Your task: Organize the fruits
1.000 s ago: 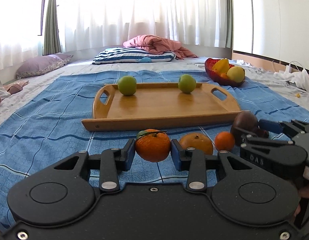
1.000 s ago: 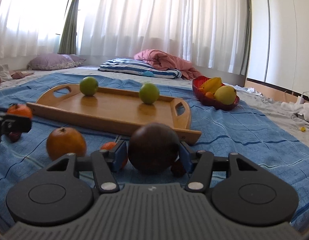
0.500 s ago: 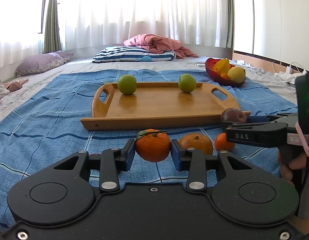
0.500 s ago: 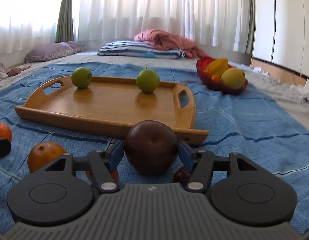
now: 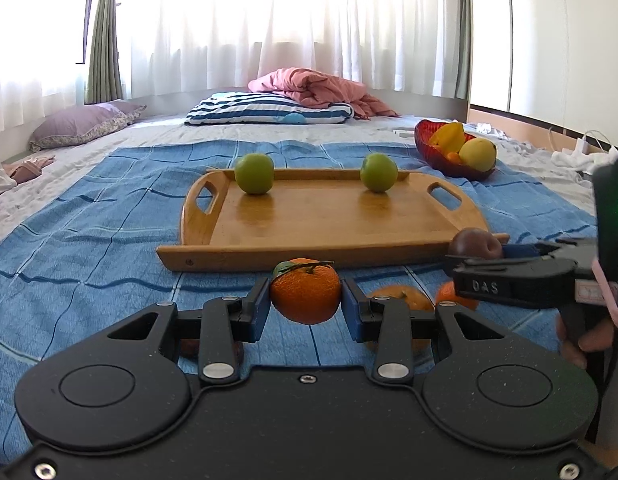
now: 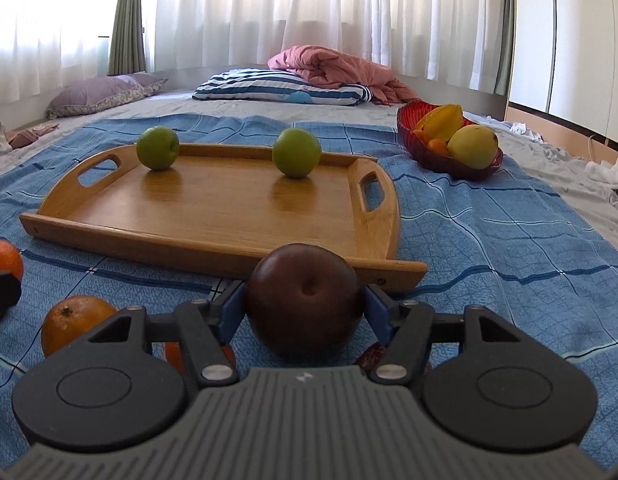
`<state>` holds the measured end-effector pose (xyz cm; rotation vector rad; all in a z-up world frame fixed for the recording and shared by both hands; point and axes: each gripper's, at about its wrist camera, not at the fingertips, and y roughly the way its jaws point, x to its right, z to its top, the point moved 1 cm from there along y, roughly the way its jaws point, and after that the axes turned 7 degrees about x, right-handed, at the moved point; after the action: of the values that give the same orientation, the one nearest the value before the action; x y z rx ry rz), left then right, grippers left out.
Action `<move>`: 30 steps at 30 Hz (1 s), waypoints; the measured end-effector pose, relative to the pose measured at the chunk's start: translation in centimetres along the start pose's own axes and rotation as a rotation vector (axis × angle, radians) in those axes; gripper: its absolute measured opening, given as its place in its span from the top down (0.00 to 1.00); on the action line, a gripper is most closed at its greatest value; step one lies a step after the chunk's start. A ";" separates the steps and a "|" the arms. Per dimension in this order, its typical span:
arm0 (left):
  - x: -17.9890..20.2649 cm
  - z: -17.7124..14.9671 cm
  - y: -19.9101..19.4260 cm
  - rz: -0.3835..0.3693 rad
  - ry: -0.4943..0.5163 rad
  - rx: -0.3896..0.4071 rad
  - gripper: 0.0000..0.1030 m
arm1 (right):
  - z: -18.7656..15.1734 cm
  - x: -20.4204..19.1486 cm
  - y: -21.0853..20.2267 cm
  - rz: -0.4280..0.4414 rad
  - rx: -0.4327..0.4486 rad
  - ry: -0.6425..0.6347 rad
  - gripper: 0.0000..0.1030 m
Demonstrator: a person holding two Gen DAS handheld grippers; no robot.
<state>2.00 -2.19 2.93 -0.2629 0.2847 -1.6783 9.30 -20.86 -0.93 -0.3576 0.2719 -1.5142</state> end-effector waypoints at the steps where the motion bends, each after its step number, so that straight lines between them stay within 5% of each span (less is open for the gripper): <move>1: -0.2 0.3 0.3 0.003 -0.002 0.001 0.65 | 0.0 0.0 -0.1 0.000 0.003 0.004 0.37; 15: -4.0 5.4 4.7 0.002 -0.105 0.019 0.65 | 3.4 0.7 -0.9 0.058 0.056 0.079 0.37; 30: -7.9 8.7 14.8 -0.039 -0.225 -0.104 0.65 | 9.0 1.7 6.3 0.110 -0.035 0.133 0.37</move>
<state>19.70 3.59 6.06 -0.5339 0.1999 -1.6573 18.70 -21.84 4.97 -0.2654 0.4171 -1.4284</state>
